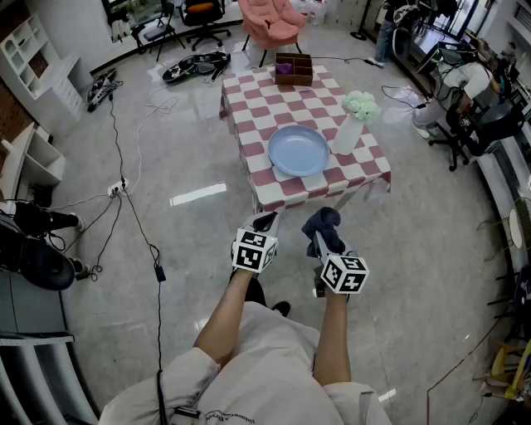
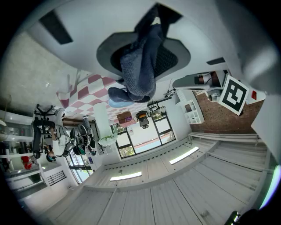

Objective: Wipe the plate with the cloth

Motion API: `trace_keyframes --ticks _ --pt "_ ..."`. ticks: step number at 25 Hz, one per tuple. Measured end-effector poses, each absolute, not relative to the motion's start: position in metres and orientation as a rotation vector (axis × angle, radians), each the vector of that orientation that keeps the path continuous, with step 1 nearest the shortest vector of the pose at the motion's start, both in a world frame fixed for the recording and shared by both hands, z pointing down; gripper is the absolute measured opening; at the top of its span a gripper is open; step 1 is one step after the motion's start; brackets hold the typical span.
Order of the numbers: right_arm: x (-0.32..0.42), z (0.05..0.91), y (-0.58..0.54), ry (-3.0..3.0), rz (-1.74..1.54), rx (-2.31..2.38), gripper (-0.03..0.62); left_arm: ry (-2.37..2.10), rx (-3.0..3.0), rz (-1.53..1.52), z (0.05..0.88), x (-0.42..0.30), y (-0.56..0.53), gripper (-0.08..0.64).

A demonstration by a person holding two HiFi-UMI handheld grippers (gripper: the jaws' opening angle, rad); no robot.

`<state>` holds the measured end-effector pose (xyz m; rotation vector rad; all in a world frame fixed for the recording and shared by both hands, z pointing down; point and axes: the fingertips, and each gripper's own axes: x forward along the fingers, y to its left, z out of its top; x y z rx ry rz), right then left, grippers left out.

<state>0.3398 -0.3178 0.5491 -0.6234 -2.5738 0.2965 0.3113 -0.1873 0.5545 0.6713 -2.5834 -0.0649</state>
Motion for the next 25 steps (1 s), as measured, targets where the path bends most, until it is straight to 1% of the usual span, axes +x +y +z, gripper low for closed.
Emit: trace_keyframes --ticks 13,17,25 --pt "0.306 0.561 -0.307 -2.559 0.348 -0.545 0.106 -2.5 0.748 -0.068 0.568 0.285 -0.179 0.009" --pt "0.289 0.561 -0.3 -2.554 0.432 -0.482 0.106 -2.475 0.778 -0.084 0.563 0.262 -0.166 0.009" --pt "0.247 0.553 -0.28 -2.567 0.495 -0.422 0.11 -2.458 0.861 -0.12 0.549 0.21 -0.137 0.009"
